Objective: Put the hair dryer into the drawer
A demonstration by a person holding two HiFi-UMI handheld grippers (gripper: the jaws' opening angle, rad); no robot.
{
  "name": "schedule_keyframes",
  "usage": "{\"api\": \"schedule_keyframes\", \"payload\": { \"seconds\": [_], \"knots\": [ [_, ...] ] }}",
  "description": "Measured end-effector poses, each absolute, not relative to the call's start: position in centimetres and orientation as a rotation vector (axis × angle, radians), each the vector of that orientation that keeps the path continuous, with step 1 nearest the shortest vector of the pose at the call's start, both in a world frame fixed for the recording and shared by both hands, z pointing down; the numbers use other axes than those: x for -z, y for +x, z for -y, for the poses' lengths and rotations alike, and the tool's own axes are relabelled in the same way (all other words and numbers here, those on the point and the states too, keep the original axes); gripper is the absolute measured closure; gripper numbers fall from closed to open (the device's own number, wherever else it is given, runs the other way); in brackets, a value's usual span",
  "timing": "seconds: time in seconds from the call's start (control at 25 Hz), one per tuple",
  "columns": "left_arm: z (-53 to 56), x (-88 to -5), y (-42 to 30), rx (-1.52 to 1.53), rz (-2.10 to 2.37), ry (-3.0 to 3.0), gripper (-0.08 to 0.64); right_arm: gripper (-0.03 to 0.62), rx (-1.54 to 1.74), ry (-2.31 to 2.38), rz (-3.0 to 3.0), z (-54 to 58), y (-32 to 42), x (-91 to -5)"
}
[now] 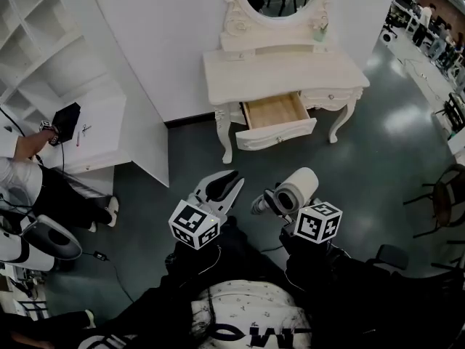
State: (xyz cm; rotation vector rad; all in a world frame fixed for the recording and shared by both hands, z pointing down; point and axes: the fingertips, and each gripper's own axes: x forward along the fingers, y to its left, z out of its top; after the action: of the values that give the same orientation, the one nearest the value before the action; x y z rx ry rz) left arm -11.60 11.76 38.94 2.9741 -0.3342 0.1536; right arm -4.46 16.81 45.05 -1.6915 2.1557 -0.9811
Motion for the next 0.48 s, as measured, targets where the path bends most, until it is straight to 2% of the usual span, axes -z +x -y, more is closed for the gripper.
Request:
{"api": "schedule_keyframes", "payload": {
  "seconds": [0.48],
  "knots": [
    [-6.1, -41.5, -7.3, -0.212, 0.283, 2.933, 0.506, 0.376, 1.037, -1.731, -2.092, -12.3, -0.4, -47.0]
  ]
}}
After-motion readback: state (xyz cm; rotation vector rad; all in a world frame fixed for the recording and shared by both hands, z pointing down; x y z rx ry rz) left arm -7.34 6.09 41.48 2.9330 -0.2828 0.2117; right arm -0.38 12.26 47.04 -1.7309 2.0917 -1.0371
